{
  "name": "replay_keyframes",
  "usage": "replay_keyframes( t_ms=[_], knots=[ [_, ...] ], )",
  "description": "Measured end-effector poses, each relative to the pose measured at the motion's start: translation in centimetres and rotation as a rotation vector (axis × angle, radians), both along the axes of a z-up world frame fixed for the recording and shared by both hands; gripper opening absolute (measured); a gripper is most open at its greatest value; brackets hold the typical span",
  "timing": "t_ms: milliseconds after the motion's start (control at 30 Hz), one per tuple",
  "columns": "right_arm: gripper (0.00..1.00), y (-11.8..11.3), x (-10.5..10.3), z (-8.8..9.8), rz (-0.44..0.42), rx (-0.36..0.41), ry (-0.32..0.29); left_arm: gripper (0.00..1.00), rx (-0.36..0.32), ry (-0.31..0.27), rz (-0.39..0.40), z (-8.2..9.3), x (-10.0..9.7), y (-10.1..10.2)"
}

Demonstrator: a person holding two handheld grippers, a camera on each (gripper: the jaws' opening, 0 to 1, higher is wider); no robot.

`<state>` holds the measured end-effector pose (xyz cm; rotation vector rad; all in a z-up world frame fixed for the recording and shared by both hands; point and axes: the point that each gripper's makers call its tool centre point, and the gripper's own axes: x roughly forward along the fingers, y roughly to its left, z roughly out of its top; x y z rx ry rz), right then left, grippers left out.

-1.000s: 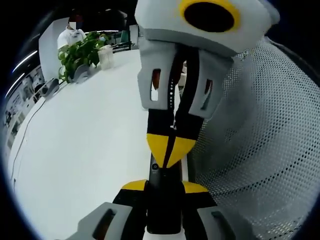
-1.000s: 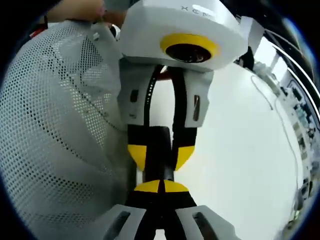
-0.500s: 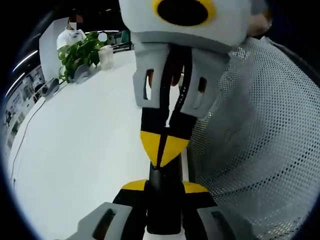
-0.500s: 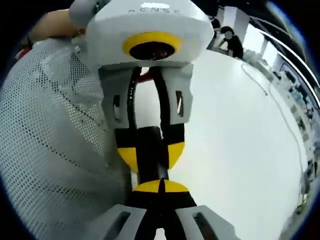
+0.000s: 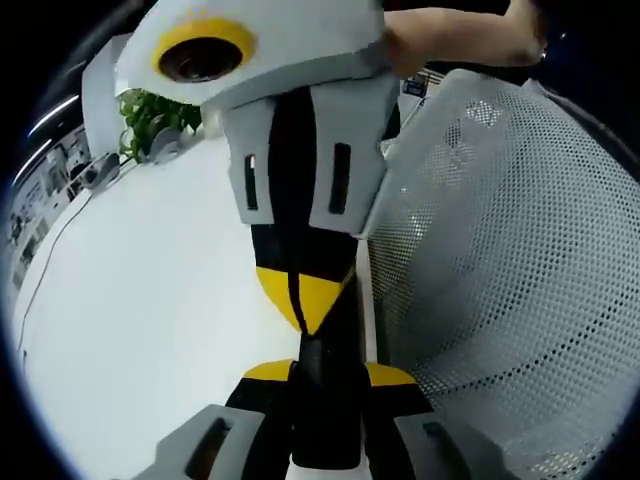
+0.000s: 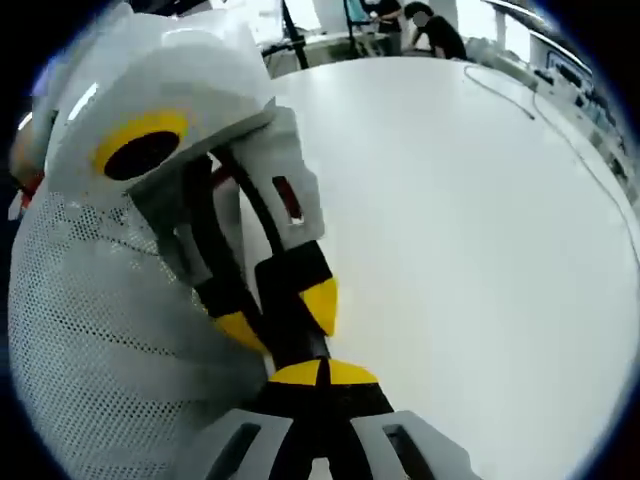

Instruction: Press the specified remote control buttons in sequence, fully releasing each button before pressing the next.

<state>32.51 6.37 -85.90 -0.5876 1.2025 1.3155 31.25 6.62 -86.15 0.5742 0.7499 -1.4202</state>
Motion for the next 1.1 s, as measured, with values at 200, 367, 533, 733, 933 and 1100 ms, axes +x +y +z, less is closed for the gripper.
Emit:
replay_keyframes(
  t_ms=[200, 367, 533, 733, 933, 1100],
  knots=[
    [0.0, 0.3, 0.0, -0.2, 0.046, -0.048, -0.005, 0.24, -0.002, 0.001, 0.005, 0.0, 0.0, 0.0],
    [0.0, 0.1, 0.0, -0.2, 0.044, -0.042, -0.036, 0.24, -0.006, 0.007, 0.008, 0.0, 0.0, 0.0],
    [0.0, 0.2, 0.1, 0.0, -0.007, 0.083, -0.155, 0.24, -0.005, 0.007, 0.01, 0.0, 0.0, 0.0],
    [0.0, 0.4, -1.1, 0.6, 0.028, 0.119, -0.217, 0.25, -0.01, 0.006, 0.014, 0.0, 0.0, 0.0],
    [0.0, 1.1, -1.3, 0.5, 0.079, 0.13, -0.232, 0.25, -0.012, 0.011, 0.016, 0.0, 0.0, 0.0],
    [0.0, 1.3, -1.4, 0.4, 0.215, 0.106, -0.304, 0.25, -0.017, 0.018, 0.02, 0.0, 0.0, 0.0]
  ],
)
